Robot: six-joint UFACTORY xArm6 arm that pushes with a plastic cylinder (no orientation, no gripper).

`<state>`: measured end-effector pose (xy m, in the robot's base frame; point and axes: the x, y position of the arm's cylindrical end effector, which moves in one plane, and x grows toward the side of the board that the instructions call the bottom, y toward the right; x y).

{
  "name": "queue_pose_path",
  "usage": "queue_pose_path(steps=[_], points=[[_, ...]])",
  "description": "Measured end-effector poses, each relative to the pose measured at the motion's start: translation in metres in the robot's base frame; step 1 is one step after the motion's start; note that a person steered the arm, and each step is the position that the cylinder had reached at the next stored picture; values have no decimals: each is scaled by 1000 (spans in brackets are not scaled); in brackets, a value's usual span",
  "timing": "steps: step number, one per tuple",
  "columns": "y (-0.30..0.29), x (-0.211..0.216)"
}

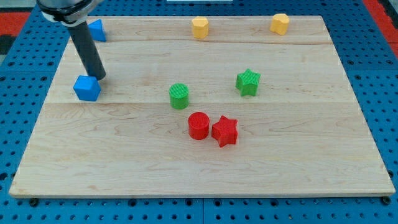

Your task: Move the green circle to the right of the green star

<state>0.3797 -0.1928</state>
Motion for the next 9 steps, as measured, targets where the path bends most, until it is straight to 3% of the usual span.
queue_pose_path(steps=[3,6,7,9], points=[[60,55],[232,52],[237,63],[313,66]])
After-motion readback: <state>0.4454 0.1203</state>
